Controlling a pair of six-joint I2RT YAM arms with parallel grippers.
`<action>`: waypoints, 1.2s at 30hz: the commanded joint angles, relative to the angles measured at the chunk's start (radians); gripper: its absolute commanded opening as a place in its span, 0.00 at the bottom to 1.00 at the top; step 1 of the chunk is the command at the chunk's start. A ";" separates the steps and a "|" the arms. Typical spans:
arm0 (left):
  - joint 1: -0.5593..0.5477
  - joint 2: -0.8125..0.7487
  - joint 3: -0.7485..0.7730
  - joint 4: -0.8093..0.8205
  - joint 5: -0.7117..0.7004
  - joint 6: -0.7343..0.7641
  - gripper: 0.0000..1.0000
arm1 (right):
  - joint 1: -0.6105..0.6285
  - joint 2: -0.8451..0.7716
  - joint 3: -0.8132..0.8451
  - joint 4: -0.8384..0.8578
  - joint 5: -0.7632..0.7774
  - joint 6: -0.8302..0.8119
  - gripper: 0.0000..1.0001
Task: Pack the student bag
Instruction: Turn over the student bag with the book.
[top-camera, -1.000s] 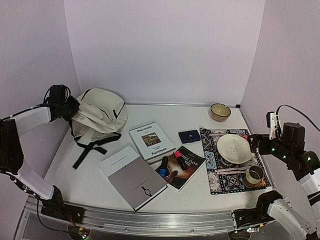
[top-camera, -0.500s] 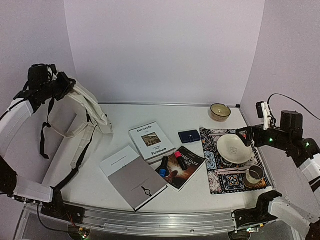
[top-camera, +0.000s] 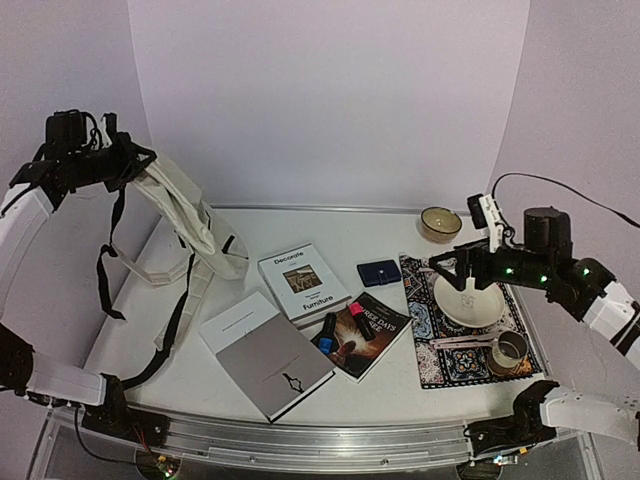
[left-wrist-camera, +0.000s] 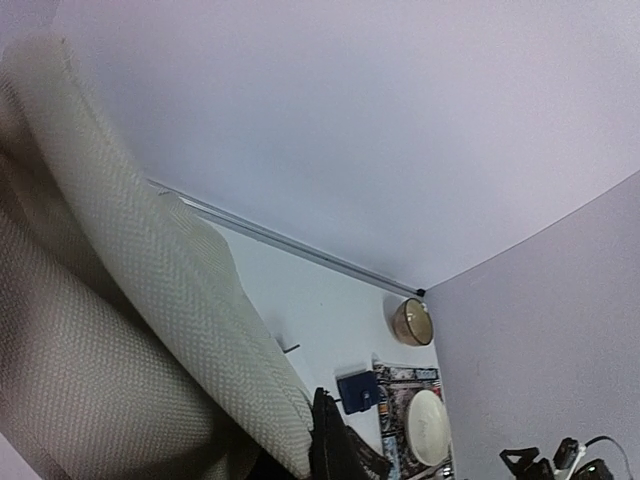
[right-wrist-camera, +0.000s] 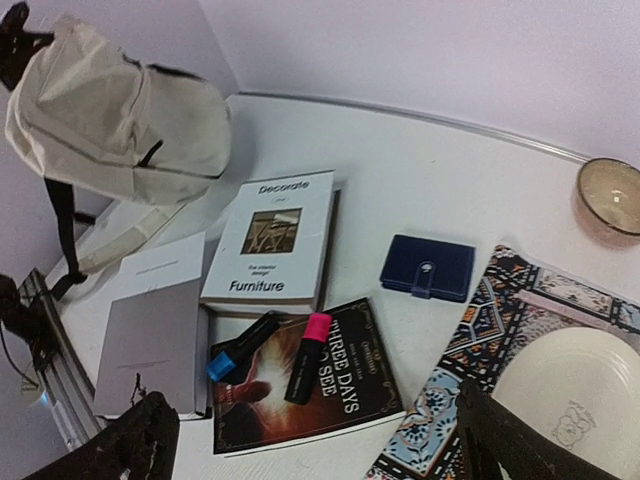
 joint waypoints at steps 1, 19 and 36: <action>0.001 0.010 0.214 -0.103 -0.114 0.220 0.00 | 0.147 0.063 0.042 0.069 0.133 0.004 0.96; -0.328 0.243 0.358 -0.415 -0.354 0.446 0.00 | 0.416 0.303 0.046 0.224 0.386 0.111 0.95; -0.741 0.458 0.250 -0.023 -0.244 0.142 0.00 | 0.450 0.354 -0.003 0.231 0.470 0.424 0.95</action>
